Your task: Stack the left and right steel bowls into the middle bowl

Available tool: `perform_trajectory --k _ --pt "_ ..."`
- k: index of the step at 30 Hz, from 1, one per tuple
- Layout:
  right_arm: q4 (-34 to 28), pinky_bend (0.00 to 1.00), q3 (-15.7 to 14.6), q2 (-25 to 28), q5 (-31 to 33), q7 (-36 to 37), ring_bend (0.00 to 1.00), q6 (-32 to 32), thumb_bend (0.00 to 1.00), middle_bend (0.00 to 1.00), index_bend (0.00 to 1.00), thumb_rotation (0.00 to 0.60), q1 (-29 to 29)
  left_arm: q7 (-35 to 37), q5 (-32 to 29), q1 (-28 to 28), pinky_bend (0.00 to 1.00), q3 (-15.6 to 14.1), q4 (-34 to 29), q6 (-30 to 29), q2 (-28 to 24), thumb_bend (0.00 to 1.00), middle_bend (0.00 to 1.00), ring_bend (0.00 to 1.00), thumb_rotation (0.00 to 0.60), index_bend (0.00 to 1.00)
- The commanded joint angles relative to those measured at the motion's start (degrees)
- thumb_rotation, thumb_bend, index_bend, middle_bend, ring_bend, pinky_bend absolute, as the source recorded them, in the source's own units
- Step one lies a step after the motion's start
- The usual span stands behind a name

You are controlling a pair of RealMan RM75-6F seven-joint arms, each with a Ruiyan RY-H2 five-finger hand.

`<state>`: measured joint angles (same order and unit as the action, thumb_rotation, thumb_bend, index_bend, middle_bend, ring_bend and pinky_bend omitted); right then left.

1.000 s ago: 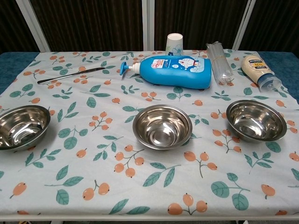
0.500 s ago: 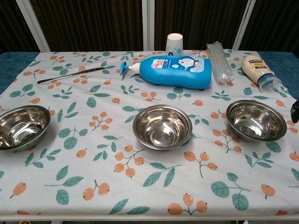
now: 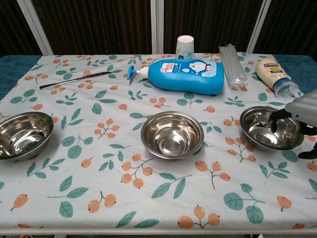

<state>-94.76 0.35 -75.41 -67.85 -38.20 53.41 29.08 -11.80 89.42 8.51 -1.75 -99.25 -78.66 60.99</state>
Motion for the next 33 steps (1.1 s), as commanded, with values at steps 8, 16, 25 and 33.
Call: perform_trajectory --k 8,16,25,33 --pt "2.97 0.88 -0.35 -2.97 2.39 -1.63 1.0 -0.85 0.13 1.0 0.44 0.6 1.85 0.55 -0.11 0.22 0.26 0.05 0.93 0.23 0.37 0.1 0.1 0.1 0.6 0.11" --pt "4.43 0.88 -0.81 -4.72 3.22 -2.1 1.0 -0.53 0.2 1.0 0.52 0.6 2.6 1.17 -0.33 0.17 0.26 -0.09 1.38 0.34 0.29 0.1 0.1 0.1 0.6 0.11" --pt "5.7 0.88 -1.24 -6.06 4.36 -2.73 1.0 -0.42 0.3 1.0 0.65 0.6 3.33 1.57 -0.66 0.37 0.26 -0.18 1.55 0.91 0.29 0.1 0.1 0.1 0.6 0.11" --pt "5.48 0.88 -1.62 -6.04 5.39 -3.39 1.0 0.4 0.36 1.0 0.71 0.6 3.54 2.18 -0.71 0.43 0.26 -0.23 1.54 1.0 0.26 0.1 0.1 0.1 0.6 0.11"
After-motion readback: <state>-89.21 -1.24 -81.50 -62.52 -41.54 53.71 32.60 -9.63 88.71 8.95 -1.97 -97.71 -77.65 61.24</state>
